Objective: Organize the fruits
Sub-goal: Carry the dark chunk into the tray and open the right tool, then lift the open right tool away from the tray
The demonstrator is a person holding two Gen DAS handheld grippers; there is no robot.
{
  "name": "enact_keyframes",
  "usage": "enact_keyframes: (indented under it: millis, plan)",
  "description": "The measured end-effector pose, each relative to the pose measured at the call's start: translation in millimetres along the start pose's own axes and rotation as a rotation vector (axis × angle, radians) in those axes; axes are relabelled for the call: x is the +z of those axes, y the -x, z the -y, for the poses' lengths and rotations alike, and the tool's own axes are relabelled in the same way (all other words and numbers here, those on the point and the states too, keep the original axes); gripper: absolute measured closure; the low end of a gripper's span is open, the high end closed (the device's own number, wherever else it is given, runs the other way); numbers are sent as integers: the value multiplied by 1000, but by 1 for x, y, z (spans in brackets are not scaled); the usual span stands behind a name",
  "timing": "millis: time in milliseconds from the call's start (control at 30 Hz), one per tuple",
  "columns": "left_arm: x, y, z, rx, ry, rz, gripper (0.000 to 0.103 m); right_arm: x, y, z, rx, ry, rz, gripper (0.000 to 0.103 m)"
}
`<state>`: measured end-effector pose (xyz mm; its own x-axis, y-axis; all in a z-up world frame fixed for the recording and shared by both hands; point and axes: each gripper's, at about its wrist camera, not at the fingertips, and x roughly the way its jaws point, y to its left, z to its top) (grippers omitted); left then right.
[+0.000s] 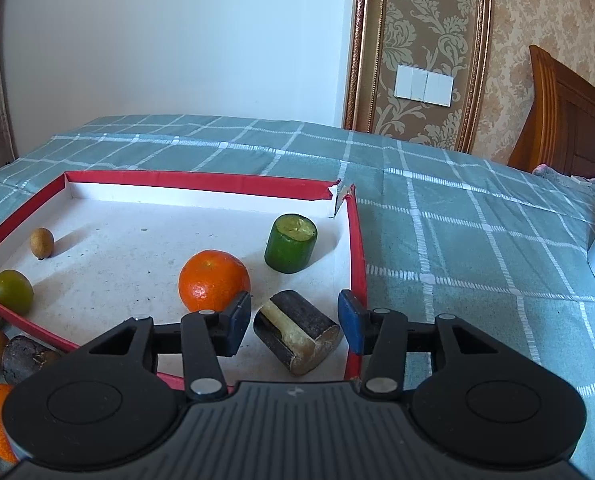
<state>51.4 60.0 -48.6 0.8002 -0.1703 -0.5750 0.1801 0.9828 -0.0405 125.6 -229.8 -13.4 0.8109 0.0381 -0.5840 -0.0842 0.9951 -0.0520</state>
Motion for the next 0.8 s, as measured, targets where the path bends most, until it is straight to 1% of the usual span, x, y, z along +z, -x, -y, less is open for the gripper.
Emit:
enact_keyframes:
  millis: [67, 133, 233, 333, 433, 567, 667, 733, 767, 800]
  plan:
    - [0, 0, 0, 0, 0, 0, 0, 0, 3, 0, 15, -8, 5, 44]
    - [0, 0, 0, 0, 0, 0, 0, 0, 5, -1, 24, -8, 18, 39]
    - [0, 0, 0, -1, 2, 1, 0, -1, 13, -4, 8, 8, 57, 35]
    - [0, 0, 0, -1, 2, 1, 0, -1, 23, -6, -26, 15, 110, 19]
    - [0, 0, 0, -1, 2, 1, 0, -1, 29, -5, -43, 13, 140, 18]
    - [0, 0, 0, 2, 2, 1, 0, -5, 37, 1, -36, -24, 140, 18]
    - [0, 0, 0, 4, 3, 2, 0, -15, 53, 4, -20, -37, 156, 18]
    - [0, 0, 0, 3, 5, 2, 0, -27, 66, 4, -11, -32, 182, 18]
    - [0, 0, 0, 3, 5, 2, 0, -33, 72, 3, -12, -23, 191, 14]
    - [0, 0, 0, 3, 4, 2, 0, -38, 77, 2, -15, -9, 196, 13]
